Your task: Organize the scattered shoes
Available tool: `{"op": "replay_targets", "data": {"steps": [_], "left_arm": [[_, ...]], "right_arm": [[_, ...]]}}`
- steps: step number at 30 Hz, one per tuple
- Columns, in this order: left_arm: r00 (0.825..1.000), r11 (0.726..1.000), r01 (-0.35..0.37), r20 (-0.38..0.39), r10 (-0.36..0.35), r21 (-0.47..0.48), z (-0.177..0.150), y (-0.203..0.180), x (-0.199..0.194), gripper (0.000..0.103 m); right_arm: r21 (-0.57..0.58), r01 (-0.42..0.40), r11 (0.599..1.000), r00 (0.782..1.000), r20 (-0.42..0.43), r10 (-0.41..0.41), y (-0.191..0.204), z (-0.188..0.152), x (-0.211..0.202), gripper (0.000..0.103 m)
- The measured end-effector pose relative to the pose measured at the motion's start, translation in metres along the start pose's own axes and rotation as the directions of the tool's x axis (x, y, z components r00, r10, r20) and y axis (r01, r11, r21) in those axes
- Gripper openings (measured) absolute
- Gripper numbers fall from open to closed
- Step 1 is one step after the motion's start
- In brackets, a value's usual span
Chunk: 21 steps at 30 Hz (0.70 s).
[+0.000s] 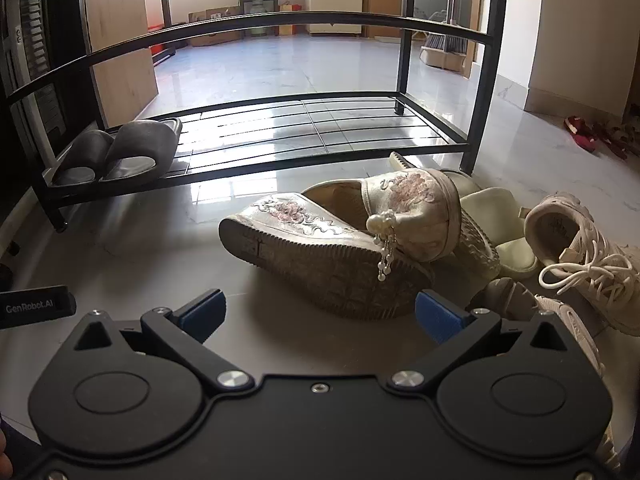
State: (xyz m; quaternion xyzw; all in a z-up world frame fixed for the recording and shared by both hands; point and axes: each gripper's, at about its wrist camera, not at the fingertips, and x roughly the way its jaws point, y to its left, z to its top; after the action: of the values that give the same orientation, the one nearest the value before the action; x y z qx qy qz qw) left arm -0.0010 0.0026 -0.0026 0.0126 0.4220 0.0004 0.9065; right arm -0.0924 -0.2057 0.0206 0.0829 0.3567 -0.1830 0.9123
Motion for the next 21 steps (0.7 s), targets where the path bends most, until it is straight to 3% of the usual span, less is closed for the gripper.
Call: {"op": "replay_targets", "data": {"steps": [21], "left_arm": [[0.999,0.997,-0.037,0.009,0.036,0.066,-0.005,-0.012,0.001,0.102]], "right_arm": [[0.032,-0.01,0.999,1.0,0.021,0.01,-0.02,-0.003,0.005,0.103]]}}
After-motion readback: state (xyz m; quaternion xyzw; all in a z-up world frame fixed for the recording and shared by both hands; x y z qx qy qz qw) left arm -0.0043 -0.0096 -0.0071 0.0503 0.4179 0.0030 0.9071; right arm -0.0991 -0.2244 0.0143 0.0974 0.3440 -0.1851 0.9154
